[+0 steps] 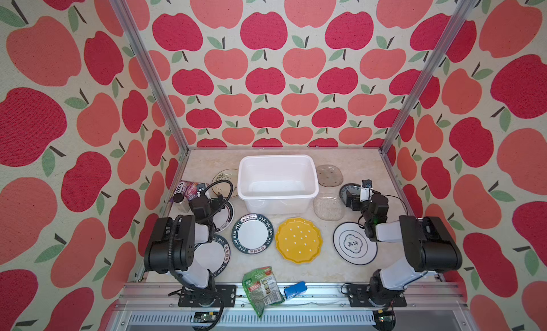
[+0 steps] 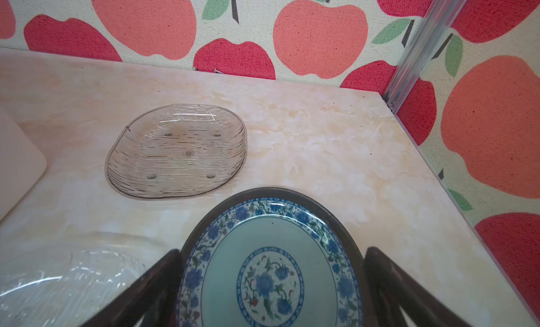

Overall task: Place the plates into the plastic bin on the countertop
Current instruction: Rotate the plastic bin at the top-center of the table.

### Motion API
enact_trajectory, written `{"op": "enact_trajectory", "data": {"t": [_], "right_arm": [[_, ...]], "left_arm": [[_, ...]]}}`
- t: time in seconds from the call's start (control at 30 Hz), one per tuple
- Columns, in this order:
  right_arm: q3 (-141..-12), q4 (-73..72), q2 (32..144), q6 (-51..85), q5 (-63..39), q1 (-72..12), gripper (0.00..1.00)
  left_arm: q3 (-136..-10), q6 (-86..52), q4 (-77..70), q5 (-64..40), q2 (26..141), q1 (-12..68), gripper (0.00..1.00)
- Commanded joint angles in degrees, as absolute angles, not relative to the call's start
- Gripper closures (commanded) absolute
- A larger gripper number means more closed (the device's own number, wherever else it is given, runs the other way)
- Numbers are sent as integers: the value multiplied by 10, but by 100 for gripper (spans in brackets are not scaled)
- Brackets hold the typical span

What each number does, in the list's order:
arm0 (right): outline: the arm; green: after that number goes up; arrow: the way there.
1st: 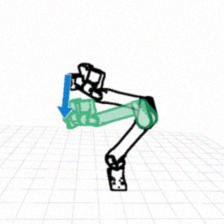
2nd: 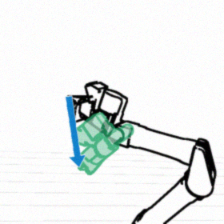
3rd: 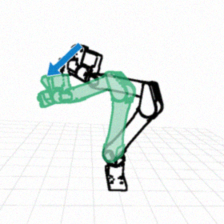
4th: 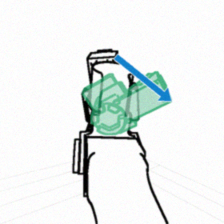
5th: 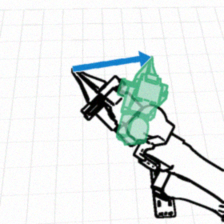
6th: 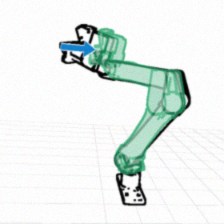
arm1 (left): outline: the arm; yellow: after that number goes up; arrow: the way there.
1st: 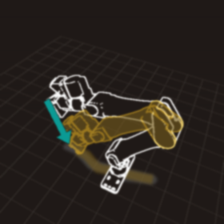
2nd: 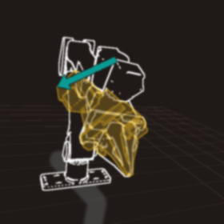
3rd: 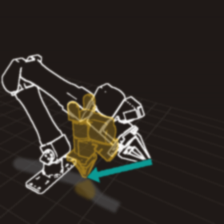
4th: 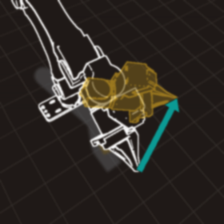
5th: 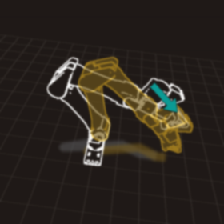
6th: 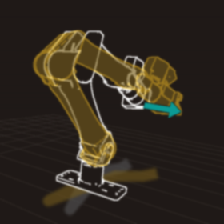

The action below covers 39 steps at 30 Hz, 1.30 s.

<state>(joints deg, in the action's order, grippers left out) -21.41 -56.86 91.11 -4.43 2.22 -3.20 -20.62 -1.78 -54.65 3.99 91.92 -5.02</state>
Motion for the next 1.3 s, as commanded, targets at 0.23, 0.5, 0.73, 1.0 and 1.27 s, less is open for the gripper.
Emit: {"op": "enact_trajectory", "data": {"t": [0.23, 0.5, 0.73, 1.0, 1.27], "right_arm": [[-211, -564, 909, -34, 15, -28, 1], [-211, -563, 909, -34, 15, -28, 1], [-211, -564, 909, -34, 15, -27, 1], [-212, -563, 909, -32, 20, -28, 1], [-214, -559, 909, -26, 54, -31, 1]], "left_arm": [[-215, -12, -559, 36, 924, -51, 1], [-214, -12, -559, 36, 924, -51, 1], [-215, -11, -558, 36, 923, -50, 1], [-219, -4, -549, 8, 923, -53, 1], [-213, -21, -556, -33, 921, -75, 1]]}}
